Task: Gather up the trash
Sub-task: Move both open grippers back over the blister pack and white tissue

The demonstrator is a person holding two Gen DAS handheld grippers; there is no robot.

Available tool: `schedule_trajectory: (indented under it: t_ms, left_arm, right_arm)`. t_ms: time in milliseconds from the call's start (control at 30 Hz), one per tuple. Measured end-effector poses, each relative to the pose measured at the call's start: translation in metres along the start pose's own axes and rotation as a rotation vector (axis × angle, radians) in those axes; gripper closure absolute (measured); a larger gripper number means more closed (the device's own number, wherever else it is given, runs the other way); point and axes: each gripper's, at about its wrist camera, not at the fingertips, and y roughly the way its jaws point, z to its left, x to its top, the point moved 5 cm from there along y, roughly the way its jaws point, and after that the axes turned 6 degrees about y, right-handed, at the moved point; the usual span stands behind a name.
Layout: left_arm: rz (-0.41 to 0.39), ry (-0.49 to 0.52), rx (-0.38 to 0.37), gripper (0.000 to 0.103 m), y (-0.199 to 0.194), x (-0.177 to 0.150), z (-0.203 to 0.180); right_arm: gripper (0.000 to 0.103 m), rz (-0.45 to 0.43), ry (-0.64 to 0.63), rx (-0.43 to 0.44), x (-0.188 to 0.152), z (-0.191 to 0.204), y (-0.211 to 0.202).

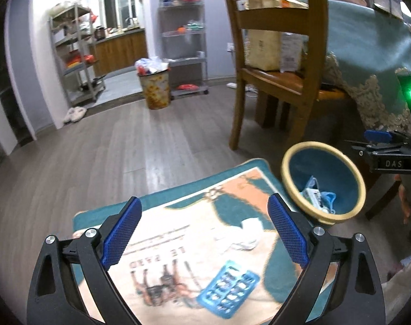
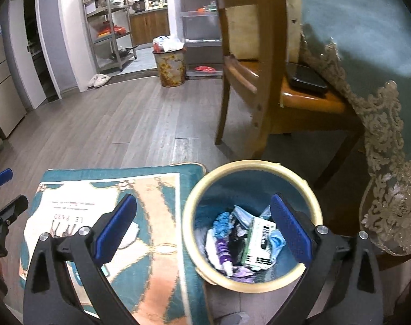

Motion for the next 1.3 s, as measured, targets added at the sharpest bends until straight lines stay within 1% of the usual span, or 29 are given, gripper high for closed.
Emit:
schedule_trajectory:
  t_ms: [200,333,533,667,867,1000,1067,1200,1233,1300]
  left_arm:
    - [0.009,-0.046,0.042,0.009,-0.012,-0.010,0.031]
    - [0.011,-0.095,0.060,0.009,-0.015,-0.013,0.046]
    - [0.031,-0.120,0.092,0.009,-0.017,-0.022,0.061]
    - [0.024,-0.134,0.100,0.009,-0.022,-0.023,0.068]
    - [0.021,-0.156,0.102,0.009,-0.024,-0.027,0.078]
    - [0.029,-0.165,0.103,0.009,-0.023,-0.030,0.085]
    - [0.031,-0.181,0.097,0.009,-0.023,-0.032,0.091]
    - [0.063,-0.208,0.070,0.009,-0.012,-0.041,0.098]
    - [0.074,-0.203,0.074,0.009,-0.009,-0.043,0.099]
    - [0.097,-0.196,0.082,0.009,0.000,-0.047,0.104]
  right_arm:
    - [0.006,0.028,-0.051,0.020,-0.012,0.030,0.008]
    - [0.006,0.047,-0.048,0.048,-0.017,0.044,0.011]
    - [0.006,0.100,-0.050,0.080,-0.033,0.063,0.024]
    - [0.006,0.142,-0.070,0.098,-0.050,0.077,0.038]
    - [0.006,0.245,-0.099,0.134,-0.091,0.104,0.060]
    - [0.006,0.290,-0.173,0.163,-0.110,0.127,0.069]
    - [0.006,0.288,-0.230,0.145,-0.114,0.133,0.074]
    - [0.014,0.285,-0.279,0.138,-0.109,0.133,0.091]
    - [0.020,0.295,-0.282,0.142,-0.108,0.133,0.096]
    - [0.028,0.321,-0.292,0.151,-0.110,0.133,0.107]
